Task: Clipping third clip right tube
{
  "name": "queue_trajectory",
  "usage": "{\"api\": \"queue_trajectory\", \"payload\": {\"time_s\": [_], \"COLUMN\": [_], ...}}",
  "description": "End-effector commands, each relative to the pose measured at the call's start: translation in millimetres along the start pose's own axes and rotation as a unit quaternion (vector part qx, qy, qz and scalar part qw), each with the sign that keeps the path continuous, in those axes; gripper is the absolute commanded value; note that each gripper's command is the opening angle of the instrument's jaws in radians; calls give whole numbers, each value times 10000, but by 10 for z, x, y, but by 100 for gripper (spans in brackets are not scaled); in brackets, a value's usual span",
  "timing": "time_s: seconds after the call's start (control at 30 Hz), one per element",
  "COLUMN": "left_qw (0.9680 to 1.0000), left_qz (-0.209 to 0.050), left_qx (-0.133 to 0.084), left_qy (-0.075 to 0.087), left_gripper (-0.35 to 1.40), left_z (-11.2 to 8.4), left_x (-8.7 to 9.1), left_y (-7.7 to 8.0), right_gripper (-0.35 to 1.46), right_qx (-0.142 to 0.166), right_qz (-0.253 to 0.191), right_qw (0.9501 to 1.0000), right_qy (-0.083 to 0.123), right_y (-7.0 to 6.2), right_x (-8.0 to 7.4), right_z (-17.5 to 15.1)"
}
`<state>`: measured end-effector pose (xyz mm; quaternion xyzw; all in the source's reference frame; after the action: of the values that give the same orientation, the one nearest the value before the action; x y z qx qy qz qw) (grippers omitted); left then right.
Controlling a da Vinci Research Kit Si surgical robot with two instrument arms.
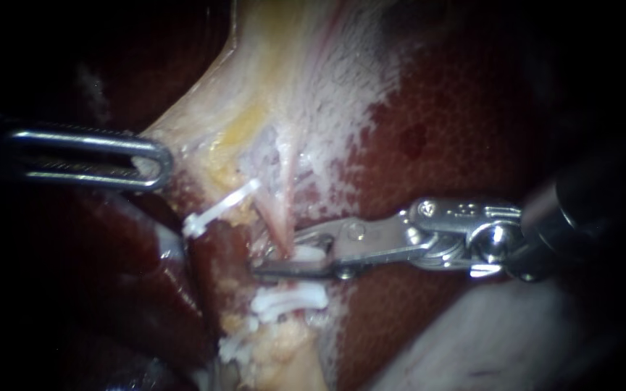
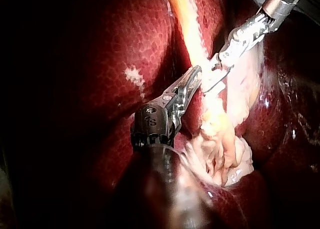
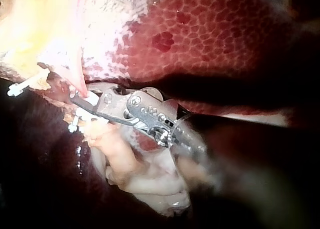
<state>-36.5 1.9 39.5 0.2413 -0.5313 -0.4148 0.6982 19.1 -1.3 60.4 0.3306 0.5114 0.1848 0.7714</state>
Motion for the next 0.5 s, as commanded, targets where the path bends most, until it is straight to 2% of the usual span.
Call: {"api": "queue_trajectory", "payload": {"time_s": [0.03,0.5], "left_qw": [10000,10000], "left_qz": [0,2], "left_qx": [-3,-7], "left_qy": [0,-2], "left_gripper": [-35,-35], "left_z": [0,2], "left_x": [0,1], "left_y": [0,0], "right_gripper": [-35,-35], "right_qx": [2,-1], "right_qz": [0,-11], "right_qw": [10000,10000], "right_qy": [3,-1], "right_y": [-1,-1], "right_x": [0,-3], "right_z": [1,3]}}
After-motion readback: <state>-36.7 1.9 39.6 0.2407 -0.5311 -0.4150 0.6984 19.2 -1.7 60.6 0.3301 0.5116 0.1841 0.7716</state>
